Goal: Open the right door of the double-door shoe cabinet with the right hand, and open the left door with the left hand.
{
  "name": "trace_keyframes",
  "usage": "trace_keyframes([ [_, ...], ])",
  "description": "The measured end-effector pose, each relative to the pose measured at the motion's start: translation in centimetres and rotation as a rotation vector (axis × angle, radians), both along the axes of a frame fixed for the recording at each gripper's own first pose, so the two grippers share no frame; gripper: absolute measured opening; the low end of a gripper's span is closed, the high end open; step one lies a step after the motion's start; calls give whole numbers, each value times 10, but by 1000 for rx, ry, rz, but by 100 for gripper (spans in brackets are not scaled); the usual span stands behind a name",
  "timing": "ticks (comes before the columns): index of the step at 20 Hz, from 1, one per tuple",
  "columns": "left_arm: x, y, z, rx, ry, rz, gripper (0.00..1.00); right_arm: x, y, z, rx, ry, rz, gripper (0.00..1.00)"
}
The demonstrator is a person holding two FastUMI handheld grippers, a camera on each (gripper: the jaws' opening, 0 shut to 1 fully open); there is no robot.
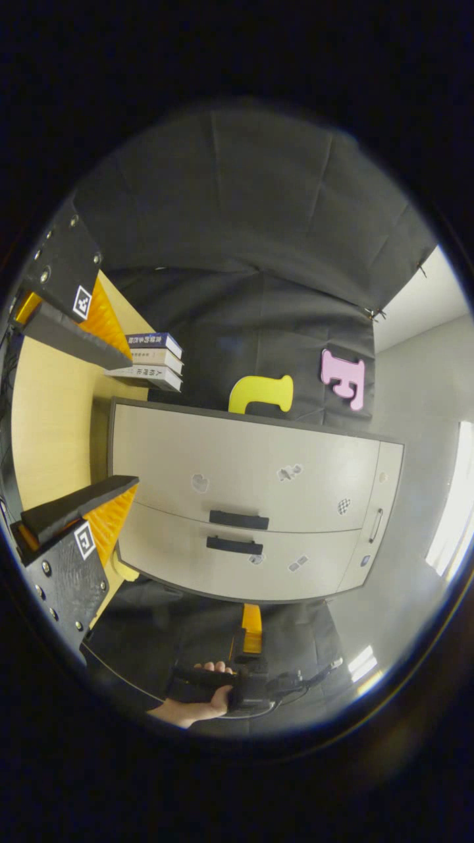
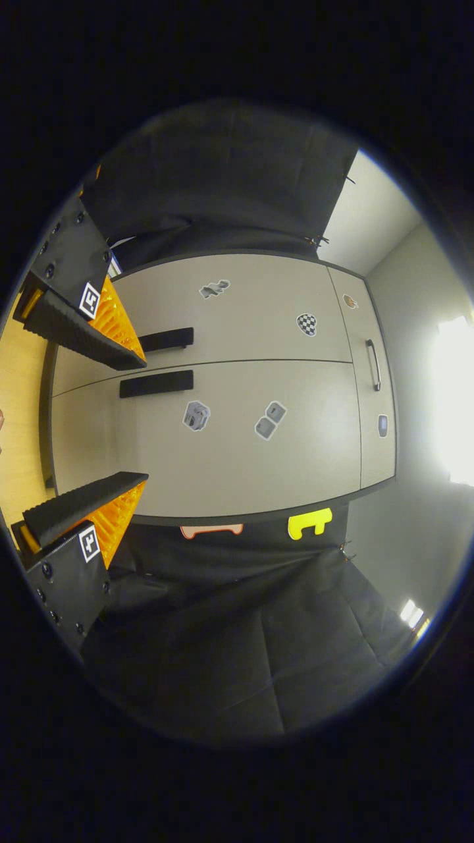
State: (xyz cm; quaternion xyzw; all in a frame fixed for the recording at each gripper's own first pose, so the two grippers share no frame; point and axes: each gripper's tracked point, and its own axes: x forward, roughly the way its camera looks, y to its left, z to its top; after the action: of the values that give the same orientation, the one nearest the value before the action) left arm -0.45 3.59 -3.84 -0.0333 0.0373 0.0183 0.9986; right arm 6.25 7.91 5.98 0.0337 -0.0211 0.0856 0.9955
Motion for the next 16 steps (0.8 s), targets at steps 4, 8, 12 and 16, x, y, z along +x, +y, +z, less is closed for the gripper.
trace_keyframes([
  [4,-2,10,-4,0,10,23,94,27,22,20,-15,-18,37,97],
  [8,1,15,-10,-16,27,31,94,56,40,21,-2,2,52,96],
  [12,4,21,-11,-2,38,41,94,88,46,17,40,28,32,96],
  [16,11,27,-5,20,33,39,94,118,51,13,59,52,7,97],
])
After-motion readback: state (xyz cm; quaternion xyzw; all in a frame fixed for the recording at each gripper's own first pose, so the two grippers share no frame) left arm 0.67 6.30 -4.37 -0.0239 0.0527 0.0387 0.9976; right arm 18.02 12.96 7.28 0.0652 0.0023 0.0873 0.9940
